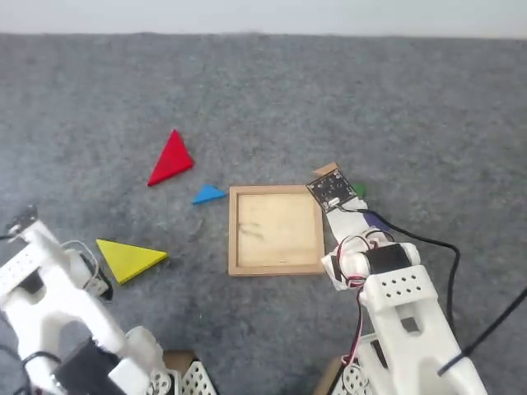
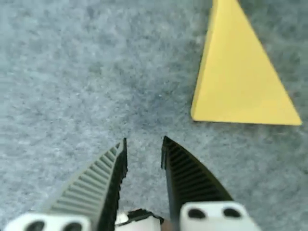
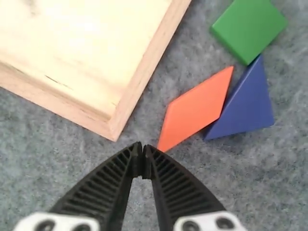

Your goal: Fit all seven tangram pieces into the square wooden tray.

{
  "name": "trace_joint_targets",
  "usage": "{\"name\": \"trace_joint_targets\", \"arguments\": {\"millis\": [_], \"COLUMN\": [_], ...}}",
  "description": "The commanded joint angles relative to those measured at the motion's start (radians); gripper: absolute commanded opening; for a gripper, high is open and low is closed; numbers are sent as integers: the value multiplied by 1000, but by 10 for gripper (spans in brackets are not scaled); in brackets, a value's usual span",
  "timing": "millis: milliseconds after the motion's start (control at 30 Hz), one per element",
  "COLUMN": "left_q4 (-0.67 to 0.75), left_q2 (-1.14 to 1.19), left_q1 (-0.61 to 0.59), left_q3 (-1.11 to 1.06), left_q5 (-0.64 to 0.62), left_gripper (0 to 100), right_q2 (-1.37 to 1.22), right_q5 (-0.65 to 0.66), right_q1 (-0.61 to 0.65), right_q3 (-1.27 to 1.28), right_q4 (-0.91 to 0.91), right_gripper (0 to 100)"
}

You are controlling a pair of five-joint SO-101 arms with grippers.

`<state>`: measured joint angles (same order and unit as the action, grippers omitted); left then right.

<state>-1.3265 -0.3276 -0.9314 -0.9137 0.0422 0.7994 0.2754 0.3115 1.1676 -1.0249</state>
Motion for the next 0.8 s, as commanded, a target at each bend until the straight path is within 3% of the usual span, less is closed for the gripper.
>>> {"name": "trace_joint_targets", "arguments": {"millis": [0,133,433,767], "left_q4": [68,149,152,210], "left_q2": [-28,-28,-28,-29], "left_q1": [8,98,256,184], "left_q3": [-45,-97,-96,-33], "left_q5": [35,-18,-86,-127], "left_gripper": [96,94,98,98], "right_q2": [-4,-4,-4,-4], "right_q5": [6,6,6,6], "right_q1": [7,7,7,7], "right_q3": [-9,-9,-9,-9], "right_q4": [16,16,16,16], "right_gripper": [20,20,20,20]}}
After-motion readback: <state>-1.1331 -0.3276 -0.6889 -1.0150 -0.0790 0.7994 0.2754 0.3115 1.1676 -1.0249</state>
